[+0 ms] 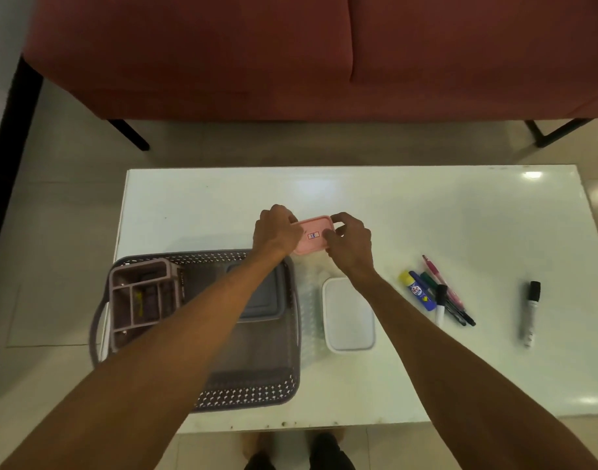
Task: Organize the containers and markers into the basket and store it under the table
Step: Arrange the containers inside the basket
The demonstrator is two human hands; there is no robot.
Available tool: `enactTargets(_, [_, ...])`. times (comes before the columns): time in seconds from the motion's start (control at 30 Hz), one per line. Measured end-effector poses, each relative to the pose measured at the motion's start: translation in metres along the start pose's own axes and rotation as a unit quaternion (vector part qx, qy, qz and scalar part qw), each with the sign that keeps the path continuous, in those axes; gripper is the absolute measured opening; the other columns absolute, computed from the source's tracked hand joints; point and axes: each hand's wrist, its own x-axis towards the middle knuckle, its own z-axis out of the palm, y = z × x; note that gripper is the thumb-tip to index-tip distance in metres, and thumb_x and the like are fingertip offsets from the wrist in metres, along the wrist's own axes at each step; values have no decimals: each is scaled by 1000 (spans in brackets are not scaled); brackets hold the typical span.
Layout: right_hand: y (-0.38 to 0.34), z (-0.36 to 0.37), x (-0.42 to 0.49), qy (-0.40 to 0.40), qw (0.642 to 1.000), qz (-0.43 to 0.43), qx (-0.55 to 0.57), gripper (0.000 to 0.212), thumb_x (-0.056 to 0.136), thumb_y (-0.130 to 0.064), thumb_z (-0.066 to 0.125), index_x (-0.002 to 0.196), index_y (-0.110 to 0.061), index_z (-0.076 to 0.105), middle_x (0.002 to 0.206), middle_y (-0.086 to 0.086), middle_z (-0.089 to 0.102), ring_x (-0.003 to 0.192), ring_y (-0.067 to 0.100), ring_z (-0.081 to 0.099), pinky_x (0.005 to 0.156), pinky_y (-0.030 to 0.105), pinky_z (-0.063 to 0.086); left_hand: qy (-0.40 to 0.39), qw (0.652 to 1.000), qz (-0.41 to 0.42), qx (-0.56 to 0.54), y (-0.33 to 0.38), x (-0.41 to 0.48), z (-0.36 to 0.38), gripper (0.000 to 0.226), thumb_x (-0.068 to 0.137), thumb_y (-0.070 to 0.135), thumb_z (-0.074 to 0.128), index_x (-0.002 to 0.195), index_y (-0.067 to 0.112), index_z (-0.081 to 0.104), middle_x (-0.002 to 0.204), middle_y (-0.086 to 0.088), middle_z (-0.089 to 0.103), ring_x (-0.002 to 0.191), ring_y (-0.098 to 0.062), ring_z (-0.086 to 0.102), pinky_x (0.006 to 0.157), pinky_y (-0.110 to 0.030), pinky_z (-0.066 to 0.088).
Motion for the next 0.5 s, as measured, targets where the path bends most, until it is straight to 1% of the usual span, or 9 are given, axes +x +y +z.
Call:
enactTargets(0.07, [-15,-6,-11,7,1000,-19,23,29,92,-13,63,120,-7,63,107,17,71,84,34,71,79,47,62,39,998,16,-47,1,-17,-19,24,87,18,68,109,11,74,109,-8,72,98,-24,67,75,-26,47])
enactTargets(0.1, [-24,-9,-20,6,999,-26,34,27,92,-13,64,119,-8,64,105,17,71,83,34,71,77,45,63,54,996,26,-70,-2,-26,-29,24,87,18,68,109,12,74,108,-7,73,98,-24,68,78,-27,49])
enactTargets(0.2, [-47,-11,-54,5,996,-40,76,26,91,-14,67,116,-8,64,102,15,70,79,33,72,65,31,63,81,986,51,-140,-19,-60,-57,22,87,19,69,109,15,75,102,-3,73,96,-22,68,88,-37,57])
enactTargets(0.27, [-59,-5,-82,3,994,-52,93,26,91,-18,69,115,-11,66,104,12,70,84,29,72,69,39,64,97,976,55,-185,-38,-84,-74,23,87,16,72,109,14,75,100,-1,72,94,-19,69,86,-41,59])
enactTargets(0.3, [-64,0,-97,-4,993,-55,101,24,90,-19,70,113,-13,67,103,9,71,86,24,71,70,42,64,100,974,50,-197,-49,-96,-80,25,87,15,73,111,13,74,102,-1,73,94,-18,69,86,-39,60])
enactTargets(0.33, [-66,7,-111,-13,992,-54,116,23,89,-19,71,111,-14,68,102,6,71,85,17,71,69,41,64,101,974,38,-201,-61,-109,-86,27,87,13,74,114,11,73,105,-1,73,95,-17,69,86,-35,60])
enactTargets(0.4, [-69,21,-140,-33,990,-47,132,22,87,-13,73,109,-13,70,96,1,72,77,5,69,63,32,64,107,967,11,-231,-89,-135,-94,30,86,10,75,115,9,73,107,-4,75,94,-18,70,83,-34,61])
enactTargets(0.43, [-69,30,-154,-42,989,-41,134,23,86,-11,74,109,-13,70,95,0,72,75,4,69,61,31,63,115,960,-8,-254,-104,-149,-96,31,85,9,75,116,9,72,106,-5,75,94,-19,71,81,-37,62])
enactTargets(0.5, [-64,52,-184,-68,987,-19,143,25,86,-9,75,110,-12,69,99,5,72,78,11,71,61,37,64,134,951,-57,-272,-134,-181,-98,35,83,8,77,117,10,71,106,-4,75,94,-18,72,78,-38,63])
